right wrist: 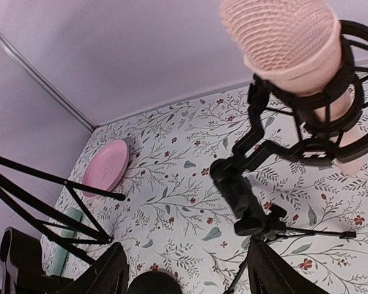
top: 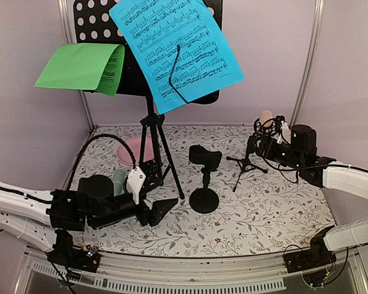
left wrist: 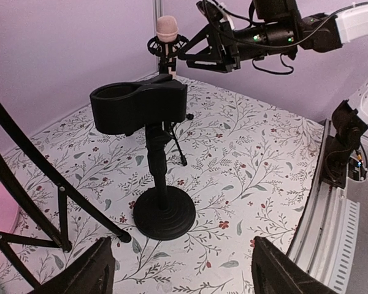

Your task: Pack up the instrument practice props

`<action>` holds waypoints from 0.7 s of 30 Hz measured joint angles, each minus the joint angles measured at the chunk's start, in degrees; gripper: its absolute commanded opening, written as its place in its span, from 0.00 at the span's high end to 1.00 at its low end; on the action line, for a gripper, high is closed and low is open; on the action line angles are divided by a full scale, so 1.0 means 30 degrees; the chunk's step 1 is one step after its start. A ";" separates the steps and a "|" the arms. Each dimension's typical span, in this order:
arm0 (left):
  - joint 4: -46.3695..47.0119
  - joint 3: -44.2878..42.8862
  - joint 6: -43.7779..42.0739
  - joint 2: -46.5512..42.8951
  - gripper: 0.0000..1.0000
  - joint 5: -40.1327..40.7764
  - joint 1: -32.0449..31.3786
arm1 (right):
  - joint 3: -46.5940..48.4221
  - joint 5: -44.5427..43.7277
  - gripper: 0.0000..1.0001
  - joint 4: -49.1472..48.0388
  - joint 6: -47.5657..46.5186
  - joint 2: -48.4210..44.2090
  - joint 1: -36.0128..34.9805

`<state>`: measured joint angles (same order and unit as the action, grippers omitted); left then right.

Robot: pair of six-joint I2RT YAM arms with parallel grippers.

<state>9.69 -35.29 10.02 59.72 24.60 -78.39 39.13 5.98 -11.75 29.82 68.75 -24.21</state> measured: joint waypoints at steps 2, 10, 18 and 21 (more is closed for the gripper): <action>0.0036 0.0219 -0.0051 0.0029 0.22 0.0408 0.0000 | -0.0262 -0.0678 0.31 0.0597 -0.0270 -0.0707 -0.1005; 0.0248 0.0736 -0.0131 -0.0226 0.22 0.1020 0.0000 | -0.0321 -0.1872 0.08 0.3133 -0.3548 -0.2586 -0.7249; 0.0386 0.1144 -0.0131 -0.1020 0.22 0.0605 0.0000 | 0.0663 -0.0641 0.01 0.3599 -0.7329 -0.1938 -0.9821; 0.0393 0.1217 -0.0124 -0.1180 0.22 0.0495 0.0000 | 0.1829 -0.1005 0.01 0.3716 -0.8262 -0.0882 -0.9843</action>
<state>10.87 -31.64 9.65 56.18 26.09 -78.39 44.62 2.96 -0.60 5.04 66.11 -53.74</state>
